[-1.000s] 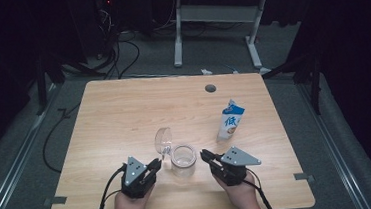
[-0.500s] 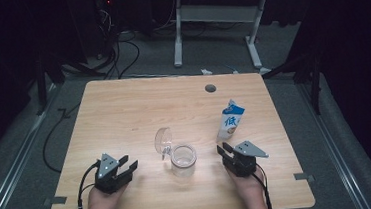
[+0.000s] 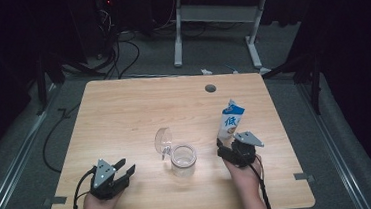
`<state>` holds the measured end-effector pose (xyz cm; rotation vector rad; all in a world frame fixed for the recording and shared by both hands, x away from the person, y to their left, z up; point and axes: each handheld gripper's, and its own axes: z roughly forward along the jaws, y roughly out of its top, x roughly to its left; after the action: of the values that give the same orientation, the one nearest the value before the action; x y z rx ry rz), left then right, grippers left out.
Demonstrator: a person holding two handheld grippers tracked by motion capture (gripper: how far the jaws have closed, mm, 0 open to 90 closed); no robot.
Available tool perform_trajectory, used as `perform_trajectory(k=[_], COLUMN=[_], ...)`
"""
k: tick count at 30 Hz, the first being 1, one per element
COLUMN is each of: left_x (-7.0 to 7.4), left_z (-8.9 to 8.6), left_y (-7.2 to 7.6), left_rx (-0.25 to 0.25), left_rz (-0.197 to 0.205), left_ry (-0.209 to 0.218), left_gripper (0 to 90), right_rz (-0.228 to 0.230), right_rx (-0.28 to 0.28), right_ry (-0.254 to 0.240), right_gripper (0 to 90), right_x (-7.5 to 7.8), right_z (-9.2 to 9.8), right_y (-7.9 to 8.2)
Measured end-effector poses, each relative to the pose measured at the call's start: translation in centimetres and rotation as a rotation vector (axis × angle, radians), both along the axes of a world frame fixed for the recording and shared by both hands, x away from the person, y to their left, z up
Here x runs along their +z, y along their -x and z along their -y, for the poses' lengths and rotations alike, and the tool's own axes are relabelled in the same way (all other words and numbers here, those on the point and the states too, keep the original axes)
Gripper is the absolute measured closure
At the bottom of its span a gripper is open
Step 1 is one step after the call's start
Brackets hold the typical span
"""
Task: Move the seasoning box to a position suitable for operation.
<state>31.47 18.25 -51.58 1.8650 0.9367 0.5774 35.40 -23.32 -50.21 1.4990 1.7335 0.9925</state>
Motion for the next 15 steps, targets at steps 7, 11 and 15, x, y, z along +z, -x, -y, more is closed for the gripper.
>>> perform_trajectory(k=[7,11,15], left_x=[-0.5,-0.7,-0.6], left_z=[0.1,0.1,-0.1], left_y=[-0.7,-0.8,-0.7], left_rx=[0.003,0.008,0.016], left_rz=[-0.025,-0.028,-0.025], left_ry=[0.005,0.002,0.009], left_gripper=[55.5,55.5,55.5], right_rz=[-0.03,-0.036,-0.049], right_rx=[-0.045,-0.059,-0.068], right_ry=[0.005,0.019,0.04], right_gripper=[7.8,7.6,10.5], right_x=[-0.6,-0.7,-0.8], right_z=[0.2,0.4,0.0], right_y=[-3.1,-4.5,-5.3])
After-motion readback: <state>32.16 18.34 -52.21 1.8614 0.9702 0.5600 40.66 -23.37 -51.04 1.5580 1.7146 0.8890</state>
